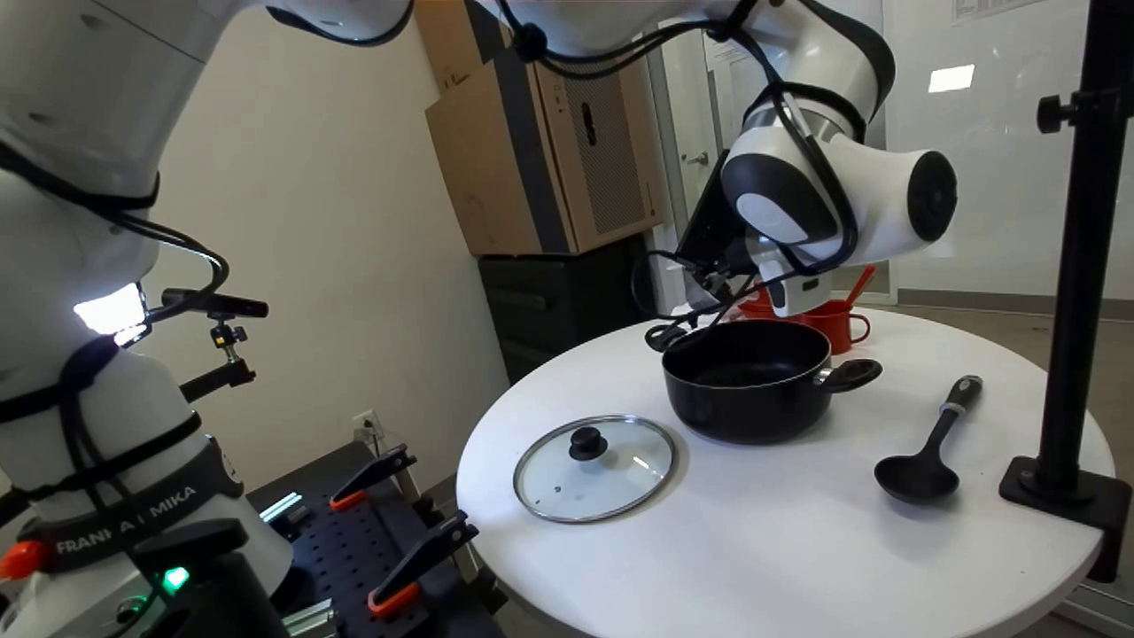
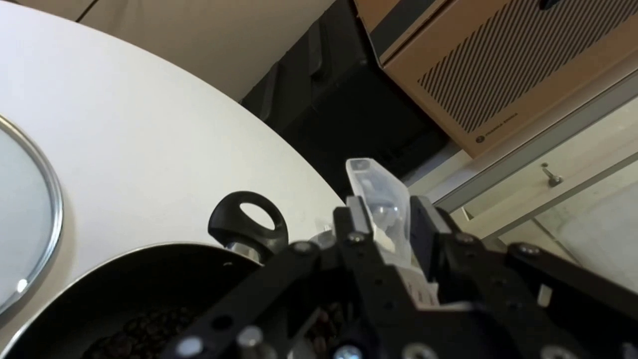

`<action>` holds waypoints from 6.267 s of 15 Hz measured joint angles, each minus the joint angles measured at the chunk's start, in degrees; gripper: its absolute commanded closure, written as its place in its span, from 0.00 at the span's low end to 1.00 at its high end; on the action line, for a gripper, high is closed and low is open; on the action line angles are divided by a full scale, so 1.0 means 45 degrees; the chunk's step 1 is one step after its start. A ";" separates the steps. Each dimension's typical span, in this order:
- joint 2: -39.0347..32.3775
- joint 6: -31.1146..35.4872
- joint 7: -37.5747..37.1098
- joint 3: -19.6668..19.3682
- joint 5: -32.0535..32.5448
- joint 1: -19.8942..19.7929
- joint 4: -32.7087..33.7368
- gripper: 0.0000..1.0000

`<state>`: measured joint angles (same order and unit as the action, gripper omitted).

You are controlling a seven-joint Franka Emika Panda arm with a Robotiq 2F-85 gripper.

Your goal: Put the lid on the table then pour the contents from the clear jar into the black pot

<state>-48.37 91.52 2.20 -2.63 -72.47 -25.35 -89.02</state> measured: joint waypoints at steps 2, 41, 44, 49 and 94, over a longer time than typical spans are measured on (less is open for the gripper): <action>-0.0227 -0.0236 0.0000 0.0007 -0.0547 0.0100 0.0023 0.93; -0.0154 -0.6798 -0.2955 -0.0978 -0.6657 -0.0231 -0.3075 0.94; -0.0164 -0.6836 -0.2938 -0.1068 -0.7142 -0.0229 -0.3276 0.94; -0.0317 -0.6802 -0.2938 -0.1258 -0.7363 -0.0208 -0.3315 0.94; -0.1716 -0.7861 -0.3011 -0.1220 -0.6891 0.0837 -0.1020 0.94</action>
<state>-56.10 56.15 -11.34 -8.12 -103.48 -21.58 -93.61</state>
